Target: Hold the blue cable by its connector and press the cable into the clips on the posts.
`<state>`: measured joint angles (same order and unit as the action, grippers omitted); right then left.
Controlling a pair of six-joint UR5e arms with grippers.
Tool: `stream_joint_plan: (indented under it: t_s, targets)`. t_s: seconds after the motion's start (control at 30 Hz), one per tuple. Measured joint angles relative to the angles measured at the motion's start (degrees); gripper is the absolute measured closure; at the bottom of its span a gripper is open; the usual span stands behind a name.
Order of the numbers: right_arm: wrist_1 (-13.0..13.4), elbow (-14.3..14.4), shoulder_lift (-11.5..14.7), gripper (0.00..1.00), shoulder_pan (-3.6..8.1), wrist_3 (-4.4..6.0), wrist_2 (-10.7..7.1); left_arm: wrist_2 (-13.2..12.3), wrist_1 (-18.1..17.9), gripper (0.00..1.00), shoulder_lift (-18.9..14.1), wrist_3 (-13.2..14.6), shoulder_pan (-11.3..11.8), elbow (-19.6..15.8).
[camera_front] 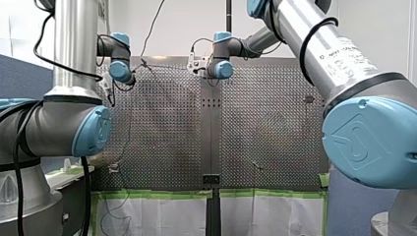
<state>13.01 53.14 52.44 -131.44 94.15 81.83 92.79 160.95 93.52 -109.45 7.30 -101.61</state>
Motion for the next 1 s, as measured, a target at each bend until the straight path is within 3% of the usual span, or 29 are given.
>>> stream_joint_plan:
  t_s: [0.3, 0.7, 1.0]
  targets:
    - [-0.1, 0.1, 0.0, 1.0, 0.01, 0.0, 0.0, -0.2, 0.7, 0.0, -4.9, -1.3, 0.0, -3.7]
    - [-0.1, 0.2, 0.0, 1.0, 0.09, 0.0, 0.0, -4.7, 4.2, 0.0, -12.0, -1.0, -0.5, -4.0]
    - [-0.1, 0.2, 0.0, 1.0, 0.11, 0.0, 0.0, -4.5, 8.7, 0.0, -13.0, 2.5, -0.6, -4.0]
